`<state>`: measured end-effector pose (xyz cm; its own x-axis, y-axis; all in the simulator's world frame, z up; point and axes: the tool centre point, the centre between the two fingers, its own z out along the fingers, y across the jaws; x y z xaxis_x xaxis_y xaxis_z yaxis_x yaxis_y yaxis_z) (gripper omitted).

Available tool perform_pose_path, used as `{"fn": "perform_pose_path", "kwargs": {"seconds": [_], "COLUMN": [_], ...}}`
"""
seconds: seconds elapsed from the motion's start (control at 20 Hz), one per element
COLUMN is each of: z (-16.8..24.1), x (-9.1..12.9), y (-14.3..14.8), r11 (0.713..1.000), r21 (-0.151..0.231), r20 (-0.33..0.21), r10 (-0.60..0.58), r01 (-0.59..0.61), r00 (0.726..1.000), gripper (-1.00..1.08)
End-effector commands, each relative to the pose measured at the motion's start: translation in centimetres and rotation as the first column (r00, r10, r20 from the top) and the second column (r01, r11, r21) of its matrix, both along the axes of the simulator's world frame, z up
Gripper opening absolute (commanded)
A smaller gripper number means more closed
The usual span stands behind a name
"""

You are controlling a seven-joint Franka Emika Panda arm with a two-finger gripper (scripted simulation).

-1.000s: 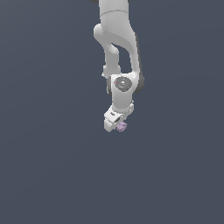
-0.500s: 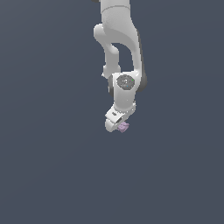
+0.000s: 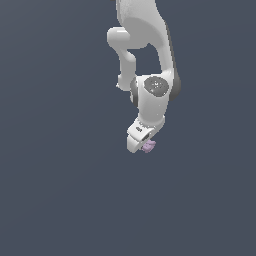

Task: Pick up the object and move it to a goal position.

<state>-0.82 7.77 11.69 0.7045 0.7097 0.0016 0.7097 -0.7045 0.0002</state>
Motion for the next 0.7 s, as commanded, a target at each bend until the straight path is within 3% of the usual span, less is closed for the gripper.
{"fn": "perform_pose_path", "kwargs": {"seconds": [0.0,0.65], "z": [1.8,9.7], "x": [1.2,7.0], "y": [0.9,4.9], "r11": [1.0,1.0], "r21": [0.0,0.0], "r20": [0.0,-0.001], "r10": [0.0,0.0], "r01": [0.0,0.0], "r00": [1.0,1.0], "gripper": [-1.0,-1.0]}}
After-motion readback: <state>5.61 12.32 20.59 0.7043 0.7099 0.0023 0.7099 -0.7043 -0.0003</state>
